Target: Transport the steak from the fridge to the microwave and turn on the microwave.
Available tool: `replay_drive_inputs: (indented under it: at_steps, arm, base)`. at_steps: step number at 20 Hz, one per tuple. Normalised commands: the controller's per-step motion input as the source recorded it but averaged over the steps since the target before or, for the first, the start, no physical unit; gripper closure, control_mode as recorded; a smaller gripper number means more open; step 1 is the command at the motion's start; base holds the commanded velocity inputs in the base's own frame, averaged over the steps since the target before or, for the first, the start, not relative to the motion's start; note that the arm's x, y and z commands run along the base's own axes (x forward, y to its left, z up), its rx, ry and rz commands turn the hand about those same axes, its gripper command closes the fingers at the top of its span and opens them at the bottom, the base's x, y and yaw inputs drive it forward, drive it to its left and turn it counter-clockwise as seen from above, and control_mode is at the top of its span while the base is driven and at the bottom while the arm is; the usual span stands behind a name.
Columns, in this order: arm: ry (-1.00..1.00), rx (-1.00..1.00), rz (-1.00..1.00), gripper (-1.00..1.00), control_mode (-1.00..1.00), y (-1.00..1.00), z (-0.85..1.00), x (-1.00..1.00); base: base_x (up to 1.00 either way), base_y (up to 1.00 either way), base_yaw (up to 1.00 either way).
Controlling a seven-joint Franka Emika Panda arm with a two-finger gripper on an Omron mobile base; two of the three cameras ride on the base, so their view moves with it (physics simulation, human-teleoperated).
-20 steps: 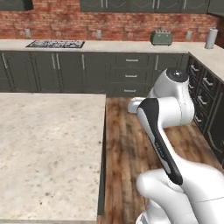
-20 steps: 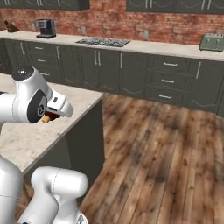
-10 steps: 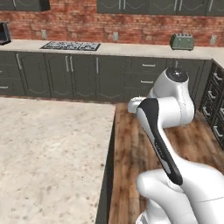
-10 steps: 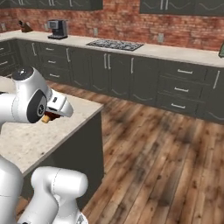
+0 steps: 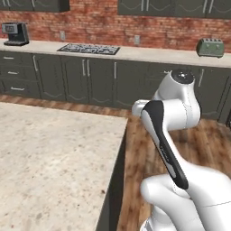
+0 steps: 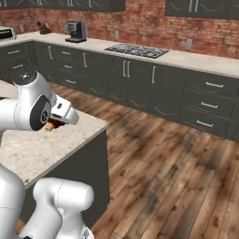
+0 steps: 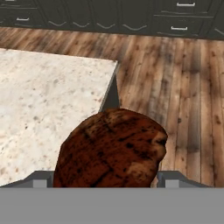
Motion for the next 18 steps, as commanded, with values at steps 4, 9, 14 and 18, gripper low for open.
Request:
replay_drive_inputs:
  at_steps: [4, 9, 14, 18]
  arm:
    - [0.0, 0.0, 0.0, 1.0, 1.0, 0.0, 0.0, 0.0]
    - [0.0, 0.0, 0.0, 1.0, 1.0, 0.0, 0.0, 0.0]
    - [0.0, 0.0, 0.0, 1.0, 1.0, 0.0, 0.0, 0.0]
    - [0.0, 0.0, 0.0, 1.0, 1.0, 0.0, 0.0, 0.0]
  base:
    - [0.54, -0.48, 0.22]
    - [0.53, -0.48, 0.21]
    - [0.48, -0.54, 0.16]
    - [0.4, -0.61, 0.09]
